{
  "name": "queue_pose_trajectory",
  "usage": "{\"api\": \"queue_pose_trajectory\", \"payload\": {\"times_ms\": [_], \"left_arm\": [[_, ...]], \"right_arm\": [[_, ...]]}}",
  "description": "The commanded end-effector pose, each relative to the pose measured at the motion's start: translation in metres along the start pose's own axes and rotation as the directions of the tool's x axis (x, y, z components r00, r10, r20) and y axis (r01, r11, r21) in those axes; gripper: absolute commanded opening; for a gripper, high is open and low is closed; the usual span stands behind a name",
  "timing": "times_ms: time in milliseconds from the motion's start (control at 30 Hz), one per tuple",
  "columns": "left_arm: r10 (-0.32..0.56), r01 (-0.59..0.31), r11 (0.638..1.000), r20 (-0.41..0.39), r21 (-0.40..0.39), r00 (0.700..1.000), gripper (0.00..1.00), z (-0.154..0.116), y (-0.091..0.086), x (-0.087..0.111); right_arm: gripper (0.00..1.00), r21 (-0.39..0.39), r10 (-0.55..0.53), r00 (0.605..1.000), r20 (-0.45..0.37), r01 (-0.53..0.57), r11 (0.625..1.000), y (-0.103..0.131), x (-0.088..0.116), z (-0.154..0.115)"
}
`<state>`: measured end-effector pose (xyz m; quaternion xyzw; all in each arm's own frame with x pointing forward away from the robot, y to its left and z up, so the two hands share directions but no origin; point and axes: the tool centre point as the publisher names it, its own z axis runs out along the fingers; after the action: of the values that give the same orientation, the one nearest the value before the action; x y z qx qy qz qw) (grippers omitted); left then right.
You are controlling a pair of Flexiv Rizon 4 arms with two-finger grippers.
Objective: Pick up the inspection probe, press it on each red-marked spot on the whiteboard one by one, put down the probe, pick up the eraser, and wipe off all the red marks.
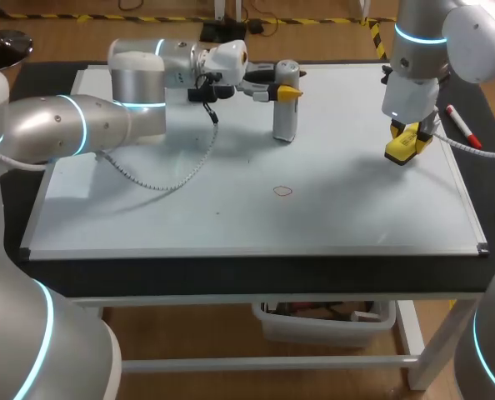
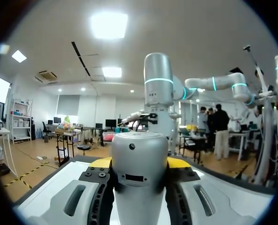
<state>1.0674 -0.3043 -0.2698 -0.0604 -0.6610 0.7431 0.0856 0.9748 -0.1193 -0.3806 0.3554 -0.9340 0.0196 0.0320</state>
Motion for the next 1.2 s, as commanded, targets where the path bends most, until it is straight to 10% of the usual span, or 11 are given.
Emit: {"api": "queue_pose_trajectory", "payload": {"times_ms": [33,1200], "left_arm": [[0.012,-0.012,1.000,0.012,-0.008,1.000,0.00,-0.004,-0.012,0.004],[0.092,-0.085,0.996,0.326,-0.036,0.941,0.00,-0.181,-0.061,0.075]], "right_arm": [[0.00,0.003,-0.002,1.000,-0.002,0.002,1.000,-0.001,0.000,0.000],[0.00,0.003,-0.002,1.000,-0.002,0.002,1.000,-0.001,0.000,0.000]]}}
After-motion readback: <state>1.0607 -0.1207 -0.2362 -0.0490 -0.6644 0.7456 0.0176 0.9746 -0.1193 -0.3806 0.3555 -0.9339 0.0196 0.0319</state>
